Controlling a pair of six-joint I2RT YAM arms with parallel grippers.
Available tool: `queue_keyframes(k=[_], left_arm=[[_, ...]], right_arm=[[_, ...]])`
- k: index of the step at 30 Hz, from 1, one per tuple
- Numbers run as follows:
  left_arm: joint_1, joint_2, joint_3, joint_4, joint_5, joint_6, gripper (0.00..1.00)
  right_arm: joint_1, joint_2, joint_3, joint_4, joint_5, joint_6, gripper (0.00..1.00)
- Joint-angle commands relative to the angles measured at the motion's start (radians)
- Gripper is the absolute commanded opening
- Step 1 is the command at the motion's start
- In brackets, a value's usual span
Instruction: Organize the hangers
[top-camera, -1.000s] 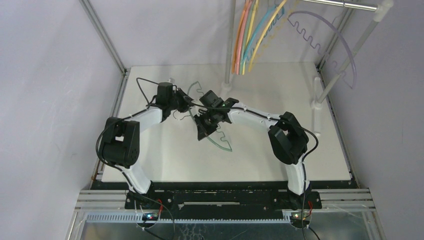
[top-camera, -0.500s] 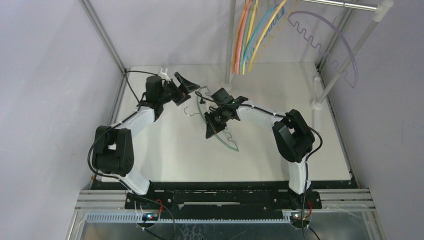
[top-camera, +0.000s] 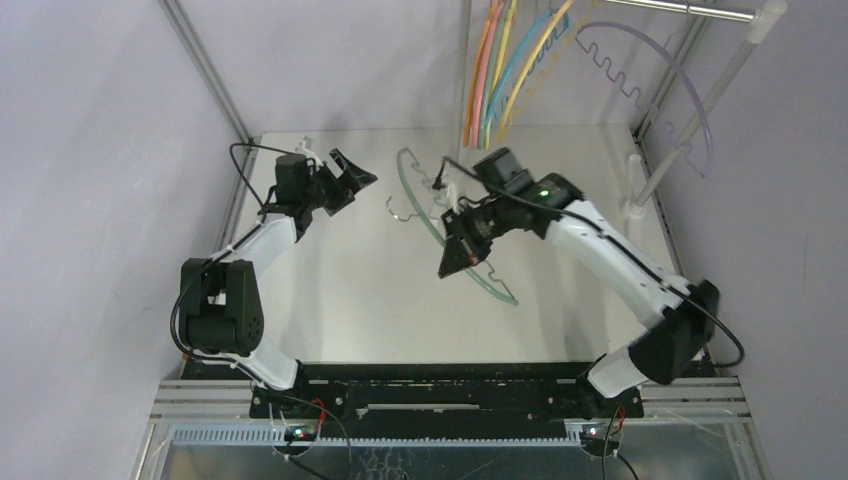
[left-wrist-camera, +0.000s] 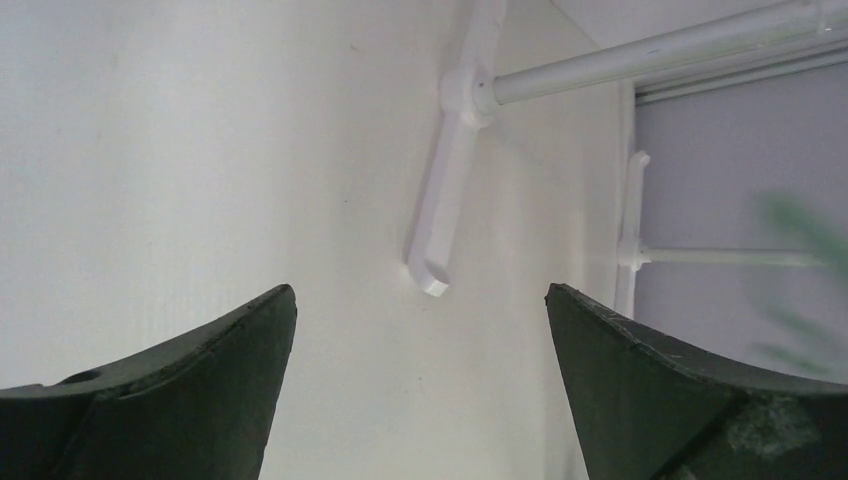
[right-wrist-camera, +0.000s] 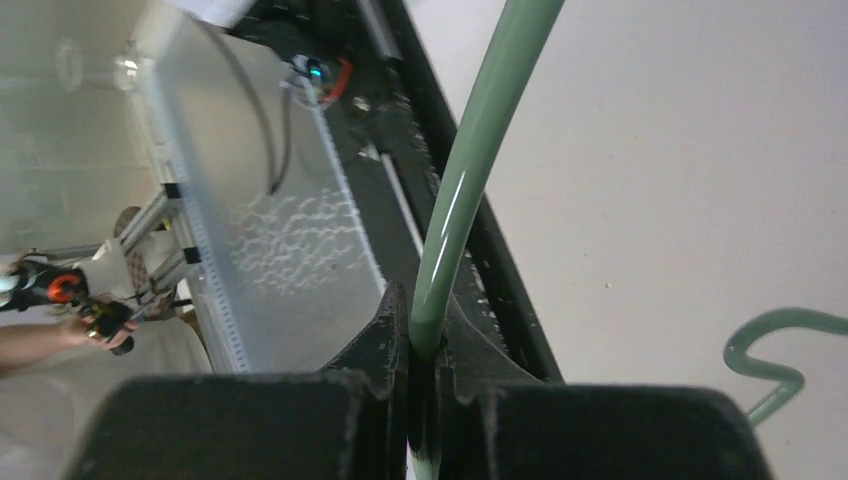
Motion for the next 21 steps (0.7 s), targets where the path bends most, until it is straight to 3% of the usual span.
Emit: queue_keyframes(k=[1, 6, 13, 21], left_arm=[[0.001, -0.039, -0.042, -0.009, -0.050, 0.037, 0.99], [-0.003, -0.038, -0.050, -0.018, -0.060, 0.037, 0.99], [-0.007, -0.043, -0.044, -0.044, -0.072, 0.055, 0.99], [-0.028, -0.009, -0.048, -0.040, -0.065, 0.047, 1.00]], right_arm=[[-0.028, -0.124, 0.157, -0.157, -0.159, -0.083, 0.00], [-0.059, -0.206, 0.240, -0.091, -0.349, -0.021, 0.00], [-0.192, -0.332, 0.216, 0.192, -0.487, 0.205, 0.00], [-0.576, -0.564, 0.019, 0.401, -0.356, 0.421, 0.00]])
